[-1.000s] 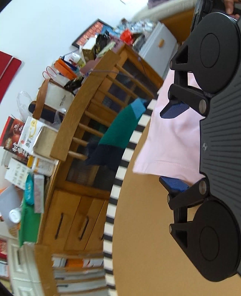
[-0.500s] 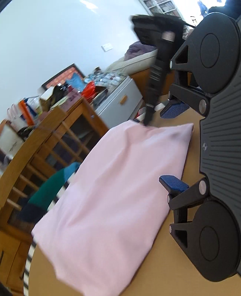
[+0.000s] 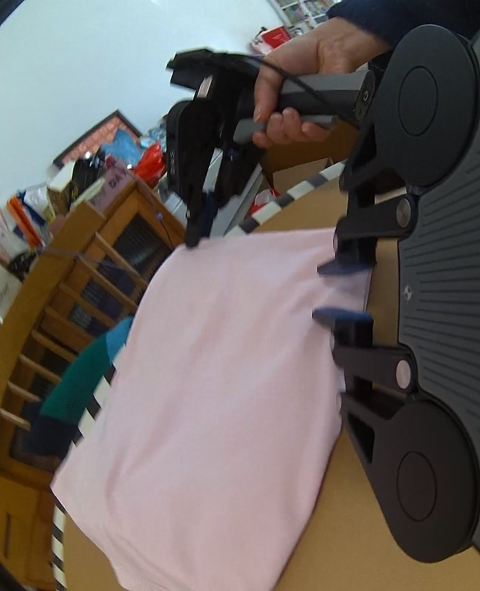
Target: Fold clothes
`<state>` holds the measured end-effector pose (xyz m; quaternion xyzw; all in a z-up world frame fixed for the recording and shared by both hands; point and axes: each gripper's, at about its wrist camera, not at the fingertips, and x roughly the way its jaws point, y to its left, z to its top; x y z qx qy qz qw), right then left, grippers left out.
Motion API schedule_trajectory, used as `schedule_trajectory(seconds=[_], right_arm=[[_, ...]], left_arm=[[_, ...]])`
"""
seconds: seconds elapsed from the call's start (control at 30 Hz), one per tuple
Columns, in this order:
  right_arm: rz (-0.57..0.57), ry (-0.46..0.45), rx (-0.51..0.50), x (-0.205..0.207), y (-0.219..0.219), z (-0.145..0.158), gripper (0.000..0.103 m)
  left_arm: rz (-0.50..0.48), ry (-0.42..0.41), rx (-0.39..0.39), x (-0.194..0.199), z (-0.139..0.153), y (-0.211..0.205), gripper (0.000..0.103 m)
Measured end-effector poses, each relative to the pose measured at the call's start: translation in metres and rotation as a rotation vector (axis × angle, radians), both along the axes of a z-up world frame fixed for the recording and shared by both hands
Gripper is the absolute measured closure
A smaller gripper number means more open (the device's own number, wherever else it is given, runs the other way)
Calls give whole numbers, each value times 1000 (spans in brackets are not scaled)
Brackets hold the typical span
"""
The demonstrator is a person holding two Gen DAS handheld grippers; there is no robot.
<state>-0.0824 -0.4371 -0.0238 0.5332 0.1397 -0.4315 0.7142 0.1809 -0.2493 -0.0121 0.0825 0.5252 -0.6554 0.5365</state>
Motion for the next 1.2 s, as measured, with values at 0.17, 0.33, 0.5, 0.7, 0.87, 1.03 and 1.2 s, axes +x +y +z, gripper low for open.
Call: schedule_trajectory(seconds=[0.17, 0.33, 0.5, 0.7, 0.87, 1.03, 1.2], right_arm=[[4, 48, -25, -6, 4, 9, 98], [213, 65, -235, 10, 75, 42, 93], [338, 117, -229, 41, 128, 24, 93], [337, 239, -203, 52, 150, 10, 94], [307, 310, -266, 55, 188, 47, 52], [233, 385, -256, 62, 229, 51, 46], [147, 426, -324, 64, 260, 67, 12]], left_arm=[[28, 28, 14, 9, -3, 3, 97], [95, -208, -219, 31, 44, 41, 47], [177, -363, -96, 83, 32, 33, 55], [72, -493, 0, 78, 27, 33, 59], [-34, -632, -54, 42, 51, 53, 9], [-59, -664, -23, 28, 54, 77, 4], [-29, -630, -57, 25, 64, 101, 0]])
